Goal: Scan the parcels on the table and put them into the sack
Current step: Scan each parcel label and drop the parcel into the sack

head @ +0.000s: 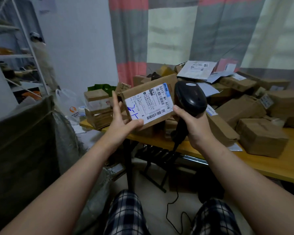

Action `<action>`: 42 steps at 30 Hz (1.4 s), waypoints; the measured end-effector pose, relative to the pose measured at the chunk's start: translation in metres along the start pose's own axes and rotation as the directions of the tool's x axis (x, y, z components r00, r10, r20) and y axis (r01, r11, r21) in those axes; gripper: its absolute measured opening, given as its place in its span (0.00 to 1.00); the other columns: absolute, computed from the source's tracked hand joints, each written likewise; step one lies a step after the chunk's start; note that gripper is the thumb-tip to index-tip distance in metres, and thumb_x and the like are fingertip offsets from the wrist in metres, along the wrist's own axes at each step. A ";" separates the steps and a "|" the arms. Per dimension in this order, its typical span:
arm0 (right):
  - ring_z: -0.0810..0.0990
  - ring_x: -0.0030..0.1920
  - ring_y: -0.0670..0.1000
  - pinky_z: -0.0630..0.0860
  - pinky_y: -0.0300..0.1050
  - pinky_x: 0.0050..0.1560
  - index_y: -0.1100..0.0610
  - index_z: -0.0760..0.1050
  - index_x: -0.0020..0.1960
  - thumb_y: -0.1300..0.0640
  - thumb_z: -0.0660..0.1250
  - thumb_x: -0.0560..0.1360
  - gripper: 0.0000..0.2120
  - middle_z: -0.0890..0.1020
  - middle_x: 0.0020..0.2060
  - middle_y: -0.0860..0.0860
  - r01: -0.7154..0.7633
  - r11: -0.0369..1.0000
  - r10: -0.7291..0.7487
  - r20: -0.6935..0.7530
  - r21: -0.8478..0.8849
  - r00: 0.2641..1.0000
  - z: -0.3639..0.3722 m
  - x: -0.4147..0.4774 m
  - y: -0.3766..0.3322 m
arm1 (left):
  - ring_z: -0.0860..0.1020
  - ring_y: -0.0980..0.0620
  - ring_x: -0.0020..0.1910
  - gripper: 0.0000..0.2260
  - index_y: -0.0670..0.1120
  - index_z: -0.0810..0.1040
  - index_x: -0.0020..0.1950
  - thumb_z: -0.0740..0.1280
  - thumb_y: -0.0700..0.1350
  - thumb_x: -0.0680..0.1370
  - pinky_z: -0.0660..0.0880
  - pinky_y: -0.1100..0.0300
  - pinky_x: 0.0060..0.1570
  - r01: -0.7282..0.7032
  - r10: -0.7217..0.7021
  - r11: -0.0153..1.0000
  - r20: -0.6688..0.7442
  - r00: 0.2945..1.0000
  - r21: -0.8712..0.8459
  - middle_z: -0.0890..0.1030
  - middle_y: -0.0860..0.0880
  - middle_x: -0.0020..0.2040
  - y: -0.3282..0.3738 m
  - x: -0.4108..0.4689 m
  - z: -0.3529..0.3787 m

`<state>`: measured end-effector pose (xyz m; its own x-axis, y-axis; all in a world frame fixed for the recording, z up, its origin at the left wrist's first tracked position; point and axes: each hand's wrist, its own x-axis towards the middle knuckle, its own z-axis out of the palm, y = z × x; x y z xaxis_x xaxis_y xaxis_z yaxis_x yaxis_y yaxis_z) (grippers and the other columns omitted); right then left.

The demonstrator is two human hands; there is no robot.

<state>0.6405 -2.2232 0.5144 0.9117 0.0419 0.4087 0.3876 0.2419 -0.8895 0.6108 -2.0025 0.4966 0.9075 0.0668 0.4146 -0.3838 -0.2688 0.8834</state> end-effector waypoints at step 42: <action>0.79 0.25 0.56 0.77 0.51 0.32 0.57 0.77 0.35 0.53 0.72 0.73 0.12 0.79 0.25 0.57 0.128 0.943 -0.071 0.189 -0.308 0.979 0.016 -0.026 0.001 | 0.74 0.50 0.65 0.41 0.59 0.54 0.72 0.77 0.48 0.69 0.76 0.63 0.55 0.015 -0.022 0.999 -0.144 0.989 -0.052 0.68 0.46 0.70 -0.030 0.038 -0.018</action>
<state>0.6151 -2.2091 0.5066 0.8395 0.2071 0.5023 0.5241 -0.0648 -0.8492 0.6542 -1.9749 0.4901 0.8817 0.2108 0.4222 -0.3787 -0.2178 0.8995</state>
